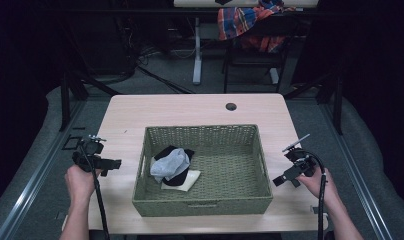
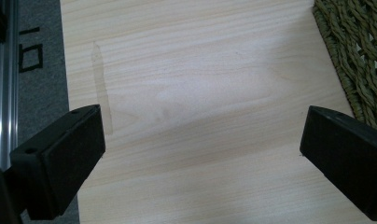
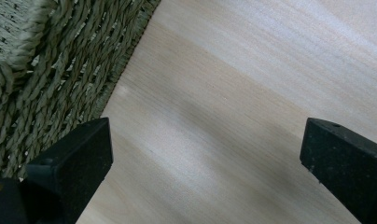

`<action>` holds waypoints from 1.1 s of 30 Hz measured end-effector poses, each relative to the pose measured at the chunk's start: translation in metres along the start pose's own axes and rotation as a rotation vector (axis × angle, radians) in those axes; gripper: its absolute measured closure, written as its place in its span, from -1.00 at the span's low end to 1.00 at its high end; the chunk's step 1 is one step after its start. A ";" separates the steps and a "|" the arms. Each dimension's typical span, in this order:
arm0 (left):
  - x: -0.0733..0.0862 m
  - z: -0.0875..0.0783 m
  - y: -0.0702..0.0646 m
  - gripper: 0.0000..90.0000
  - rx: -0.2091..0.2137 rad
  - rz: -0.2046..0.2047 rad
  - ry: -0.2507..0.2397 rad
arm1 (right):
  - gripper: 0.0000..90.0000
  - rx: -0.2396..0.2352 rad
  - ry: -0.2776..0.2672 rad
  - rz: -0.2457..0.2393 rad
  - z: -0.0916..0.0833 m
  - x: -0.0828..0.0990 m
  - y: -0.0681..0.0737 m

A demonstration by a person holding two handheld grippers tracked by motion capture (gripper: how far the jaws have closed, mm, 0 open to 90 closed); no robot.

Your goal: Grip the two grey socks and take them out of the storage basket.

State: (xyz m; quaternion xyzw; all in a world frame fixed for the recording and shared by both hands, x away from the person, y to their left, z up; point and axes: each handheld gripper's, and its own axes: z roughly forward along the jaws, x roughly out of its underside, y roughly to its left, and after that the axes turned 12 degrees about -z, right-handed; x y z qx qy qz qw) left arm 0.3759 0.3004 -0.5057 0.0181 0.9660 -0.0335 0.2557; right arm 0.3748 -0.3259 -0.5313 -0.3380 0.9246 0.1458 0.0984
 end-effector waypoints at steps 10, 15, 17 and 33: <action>0.000 0.000 -0.001 -0.99 0.005 0.004 0.000 | -0.95 0.002 -0.003 -0.002 0.000 0.000 0.000; -0.001 -0.003 -0.003 -1.00 0.008 -0.003 0.002 | -0.95 0.002 0.000 -0.008 0.001 -0.001 0.000; -0.002 -0.007 -0.003 -1.00 0.012 -0.015 0.004 | -0.95 0.000 0.004 -0.012 0.000 -0.001 0.000; -0.018 -0.045 -0.017 -0.99 0.042 0.006 -0.026 | -0.95 -0.002 0.029 -0.029 0.000 -0.003 -0.003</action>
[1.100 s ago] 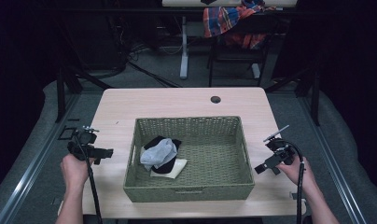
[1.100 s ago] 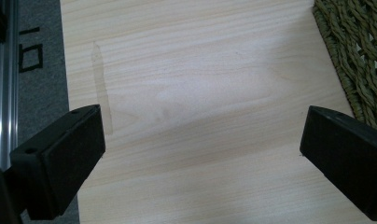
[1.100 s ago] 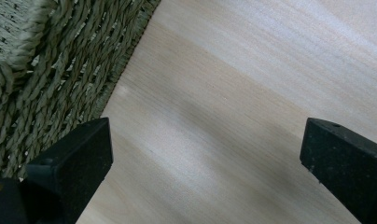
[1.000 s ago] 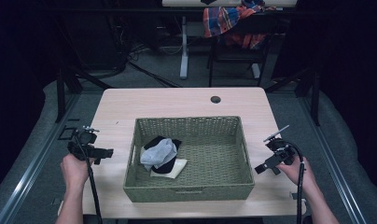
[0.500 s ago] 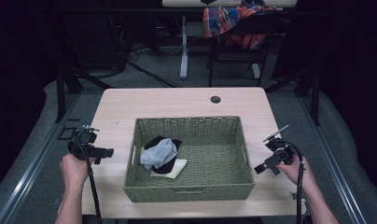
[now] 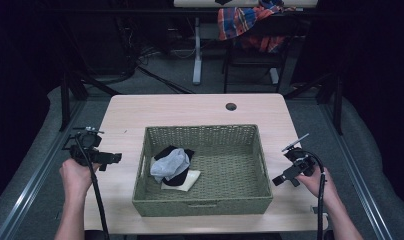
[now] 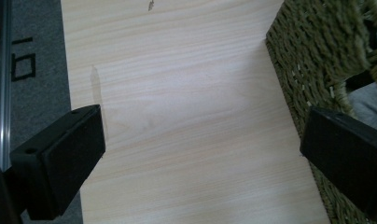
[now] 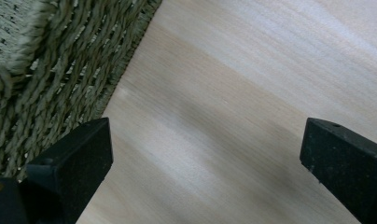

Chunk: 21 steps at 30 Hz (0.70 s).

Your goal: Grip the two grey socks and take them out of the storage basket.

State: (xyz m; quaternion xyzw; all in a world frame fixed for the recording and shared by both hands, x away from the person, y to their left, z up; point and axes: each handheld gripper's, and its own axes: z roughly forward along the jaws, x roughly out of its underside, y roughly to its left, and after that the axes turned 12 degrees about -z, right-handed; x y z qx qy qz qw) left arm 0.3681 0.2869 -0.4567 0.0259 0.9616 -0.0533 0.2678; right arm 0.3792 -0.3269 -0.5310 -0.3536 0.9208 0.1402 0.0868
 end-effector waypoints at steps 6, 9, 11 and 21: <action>-0.007 -0.015 -0.010 -1.00 0.020 0.021 -0.018 | -0.95 0.000 -0.039 0.027 0.001 0.000 0.002; -0.010 -0.024 -0.017 -1.00 0.032 0.038 -0.029 | -0.95 -0.004 -0.028 0.019 0.001 0.000 0.001; -0.012 -0.028 -0.023 -0.99 0.039 0.051 -0.033 | -0.95 -0.011 -0.005 0.002 0.000 0.000 0.001; -0.021 -0.042 -0.060 -1.00 0.078 0.165 -0.019 | -0.95 -0.001 -0.034 0.028 0.000 0.003 0.004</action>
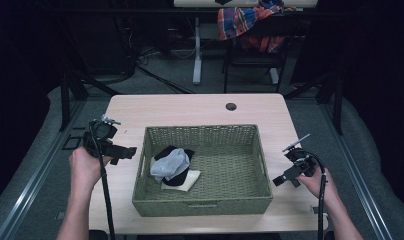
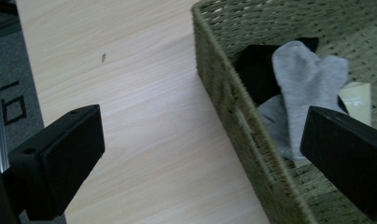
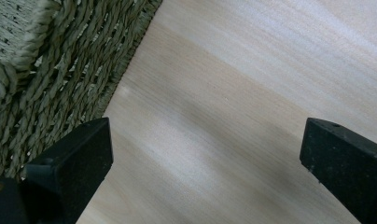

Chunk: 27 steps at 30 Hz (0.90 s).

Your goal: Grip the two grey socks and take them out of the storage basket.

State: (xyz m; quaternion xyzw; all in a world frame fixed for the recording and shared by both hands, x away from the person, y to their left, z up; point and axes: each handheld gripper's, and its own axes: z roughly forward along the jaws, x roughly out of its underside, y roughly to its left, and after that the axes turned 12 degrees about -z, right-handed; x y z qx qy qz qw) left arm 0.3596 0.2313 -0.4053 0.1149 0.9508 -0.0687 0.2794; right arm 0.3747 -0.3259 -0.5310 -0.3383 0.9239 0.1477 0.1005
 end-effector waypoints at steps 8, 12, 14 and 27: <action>-0.013 -0.004 -0.026 -1.00 0.034 0.078 0.020 | -0.95 -0.011 0.024 -0.019 -0.001 0.001 -0.002; -0.018 0.001 -0.039 -1.00 0.055 0.123 0.053 | -0.95 -0.007 0.034 -0.024 -0.002 0.001 -0.002; -0.021 0.005 -0.044 -1.00 0.075 0.133 0.066 | -0.95 -0.009 0.032 -0.020 -0.002 0.001 -0.002; -0.033 0.036 -0.070 -1.00 0.114 0.206 0.153 | -0.95 -0.003 0.001 0.005 0.000 0.003 -0.001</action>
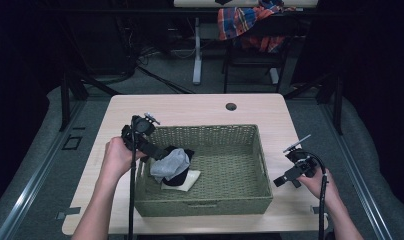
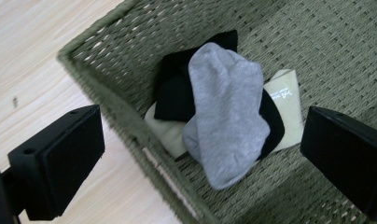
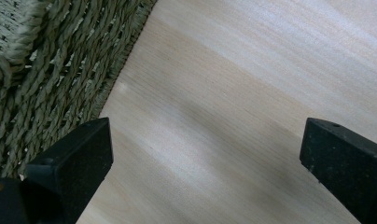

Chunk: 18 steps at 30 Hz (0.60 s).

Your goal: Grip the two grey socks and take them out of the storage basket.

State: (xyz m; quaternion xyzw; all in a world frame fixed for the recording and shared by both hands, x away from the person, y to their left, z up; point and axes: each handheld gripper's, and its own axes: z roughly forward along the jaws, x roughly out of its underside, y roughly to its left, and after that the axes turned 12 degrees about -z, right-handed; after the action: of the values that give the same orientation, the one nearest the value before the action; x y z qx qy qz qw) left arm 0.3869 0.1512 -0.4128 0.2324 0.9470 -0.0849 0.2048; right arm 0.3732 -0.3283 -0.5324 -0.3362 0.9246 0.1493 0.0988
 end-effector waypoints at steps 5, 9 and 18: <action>-0.005 0.015 -0.004 -0.99 0.020 0.011 0.038 | -0.95 -0.006 0.037 -0.029 -0.002 -0.001 -0.002; -0.004 0.029 -0.009 -0.85 0.022 0.032 0.078 | -0.95 -0.006 0.029 -0.021 -0.001 0.000 -0.001; -0.002 0.055 -0.017 -0.40 0.034 0.064 0.154 | -0.94 0.001 0.029 -0.022 -0.001 -0.001 -0.001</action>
State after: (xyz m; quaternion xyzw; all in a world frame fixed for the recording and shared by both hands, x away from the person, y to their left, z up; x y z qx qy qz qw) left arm 0.3992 0.1216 -0.4605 0.2719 0.9505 -0.0763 0.1298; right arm 0.3739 -0.3288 -0.5315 -0.3485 0.9223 0.1427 0.0872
